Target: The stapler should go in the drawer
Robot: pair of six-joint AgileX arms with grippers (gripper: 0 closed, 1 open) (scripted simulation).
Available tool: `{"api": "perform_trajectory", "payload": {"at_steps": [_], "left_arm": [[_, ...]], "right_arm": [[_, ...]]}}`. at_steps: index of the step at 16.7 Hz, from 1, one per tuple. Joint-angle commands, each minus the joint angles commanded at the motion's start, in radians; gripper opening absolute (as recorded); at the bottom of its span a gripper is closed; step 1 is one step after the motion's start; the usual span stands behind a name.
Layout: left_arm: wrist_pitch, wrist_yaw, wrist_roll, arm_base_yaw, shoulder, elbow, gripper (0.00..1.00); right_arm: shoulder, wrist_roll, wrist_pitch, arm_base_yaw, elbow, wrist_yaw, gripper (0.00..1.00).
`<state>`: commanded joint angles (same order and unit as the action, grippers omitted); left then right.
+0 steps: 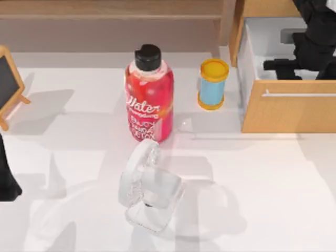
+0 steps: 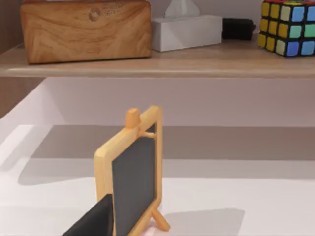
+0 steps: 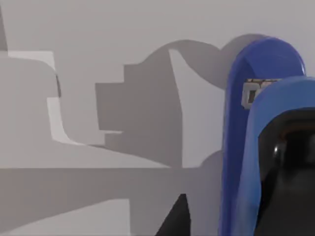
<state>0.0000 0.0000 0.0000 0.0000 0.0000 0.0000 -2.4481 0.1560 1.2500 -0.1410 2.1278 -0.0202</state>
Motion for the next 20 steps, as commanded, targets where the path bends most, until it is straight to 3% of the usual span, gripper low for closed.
{"api": "perform_trajectory", "payload": {"at_steps": [2, 3, 14, 20], "left_arm": [[0.000, 0.000, 0.000, 0.000, 0.000, 0.000, 1.00], [0.000, 0.000, 0.000, 0.000, 0.000, 0.000, 1.00], [0.000, 0.000, 0.000, 0.000, 0.000, 0.000, 1.00], [0.000, 0.000, 0.000, 0.000, 0.000, 0.000, 1.00]], "right_arm": [[0.000, 0.000, 0.000, 0.000, 0.000, 0.000, 0.98], [0.000, 0.000, 0.000, 0.000, 0.000, 0.000, 1.00], [0.013, -0.011, -0.023, 0.002, -0.022, -0.003, 1.00], [0.176, -0.179, -0.350, -0.016, -0.296, -0.058, 1.00]]}}
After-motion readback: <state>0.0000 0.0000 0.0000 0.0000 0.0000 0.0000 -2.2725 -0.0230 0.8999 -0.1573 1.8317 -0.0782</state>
